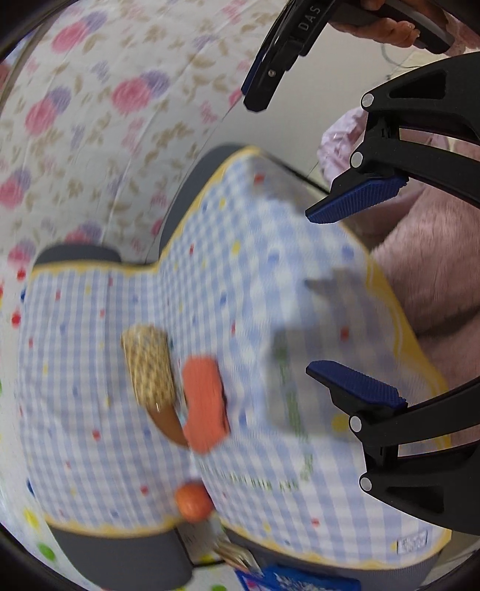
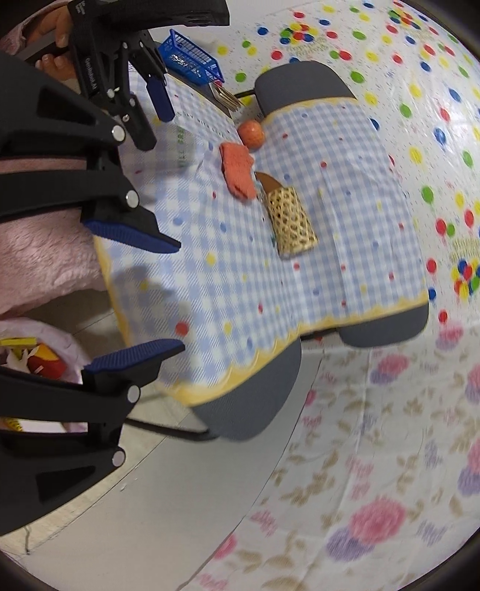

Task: Collect trash
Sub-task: 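Move both grippers back over the chair seat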

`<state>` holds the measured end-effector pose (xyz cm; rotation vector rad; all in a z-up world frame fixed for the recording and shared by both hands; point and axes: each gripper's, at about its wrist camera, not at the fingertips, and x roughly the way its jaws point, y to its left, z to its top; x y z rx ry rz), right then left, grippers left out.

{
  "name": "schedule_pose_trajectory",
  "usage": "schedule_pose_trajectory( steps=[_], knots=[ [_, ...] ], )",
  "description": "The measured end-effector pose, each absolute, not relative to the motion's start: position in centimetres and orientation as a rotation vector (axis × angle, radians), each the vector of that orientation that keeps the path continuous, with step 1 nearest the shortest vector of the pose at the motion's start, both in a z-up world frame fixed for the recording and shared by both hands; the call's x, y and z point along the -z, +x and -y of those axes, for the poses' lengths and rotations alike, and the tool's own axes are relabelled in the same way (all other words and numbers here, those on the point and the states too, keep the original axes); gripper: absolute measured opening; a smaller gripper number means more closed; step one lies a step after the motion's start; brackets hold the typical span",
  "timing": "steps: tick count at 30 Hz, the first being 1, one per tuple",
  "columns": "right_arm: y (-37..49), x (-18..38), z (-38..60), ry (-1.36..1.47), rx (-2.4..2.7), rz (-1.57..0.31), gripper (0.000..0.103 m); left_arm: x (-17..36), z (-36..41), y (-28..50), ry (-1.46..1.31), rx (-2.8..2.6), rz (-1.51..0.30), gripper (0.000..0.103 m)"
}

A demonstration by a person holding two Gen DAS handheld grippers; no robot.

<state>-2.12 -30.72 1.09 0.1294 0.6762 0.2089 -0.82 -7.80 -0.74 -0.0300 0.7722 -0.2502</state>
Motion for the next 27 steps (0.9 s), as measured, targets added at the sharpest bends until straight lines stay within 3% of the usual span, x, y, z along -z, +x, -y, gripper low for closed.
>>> schedule_pose_trajectory(
  steps=[3, 15, 18, 23, 27],
  knots=[
    [-0.3, -1.1, 29.0, 0.099, -0.245, -0.679, 0.054, 0.7, 5.2, 0.0, -0.049, 0.179, -0.772, 0.077],
    [9.5, -2.0, 22.3, 0.063, -0.357, -0.682, 0.054, -0.4, -2.5, 6.4, -0.147, 0.006, -0.765, 0.077],
    [10.3, -2.4, 21.5, 0.058, -0.373, -0.663, 0.042, -0.1, -3.2, 8.8, -0.17, 0.008, -0.781, 0.074],
    [11.5, -2.4, 21.0, 0.059, -0.379, -0.667, 0.042, 1.4, -3.2, 12.9, -0.194, 0.035, -0.843, 0.067],
    [11.9, -2.0, 21.5, 0.072, -0.371, -0.683, 0.042, 3.2, -2.7, 16.2, -0.209, 0.039, -0.904, 0.067]
  ],
)
